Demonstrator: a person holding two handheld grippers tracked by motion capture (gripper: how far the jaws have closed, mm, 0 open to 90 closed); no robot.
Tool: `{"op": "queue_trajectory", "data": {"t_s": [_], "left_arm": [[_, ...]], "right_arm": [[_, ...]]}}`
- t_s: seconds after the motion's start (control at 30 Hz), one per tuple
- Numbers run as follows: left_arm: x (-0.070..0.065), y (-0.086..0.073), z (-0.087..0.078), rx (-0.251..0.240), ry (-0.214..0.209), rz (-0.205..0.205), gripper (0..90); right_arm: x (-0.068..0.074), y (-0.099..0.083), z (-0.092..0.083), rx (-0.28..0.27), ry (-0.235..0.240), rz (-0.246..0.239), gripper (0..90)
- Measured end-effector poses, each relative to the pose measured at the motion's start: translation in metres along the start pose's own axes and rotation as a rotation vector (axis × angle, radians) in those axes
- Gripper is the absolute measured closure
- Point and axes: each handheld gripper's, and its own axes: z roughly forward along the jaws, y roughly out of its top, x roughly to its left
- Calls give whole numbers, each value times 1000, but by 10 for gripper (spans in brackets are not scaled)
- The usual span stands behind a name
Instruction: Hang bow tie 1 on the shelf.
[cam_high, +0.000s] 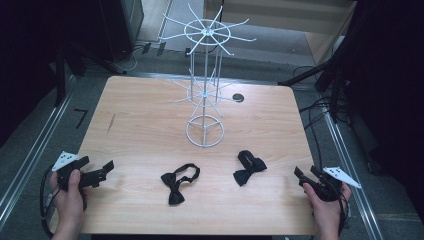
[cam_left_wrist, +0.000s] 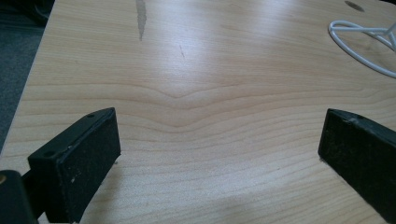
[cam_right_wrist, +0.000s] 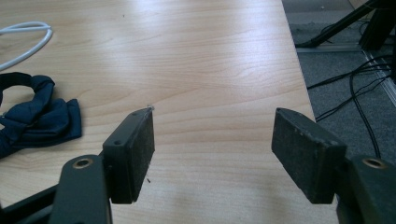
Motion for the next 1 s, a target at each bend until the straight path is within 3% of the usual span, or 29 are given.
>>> {"op": "queue_trajectory", "data": {"t_s": [0.27,0.53,0.77,0.87,1.0], "left_arm": [[0,0,0,-4,-2,3,0],[0,0,1,-1,-4,3,0],[0,0,0,-2,-3,6,0],[0,0,1,-1,-4,5,0],[0,0,1,-1,-4,5,0]], "right_arm": [[4,4,-1,-28,12,2,361],[21,8,1,-49,36,-31,394],[50,10,9,-34,99,-86,405],[69,11,13,-21,133,-116,405],[80,10,16,-8,152,-134,405]]}}
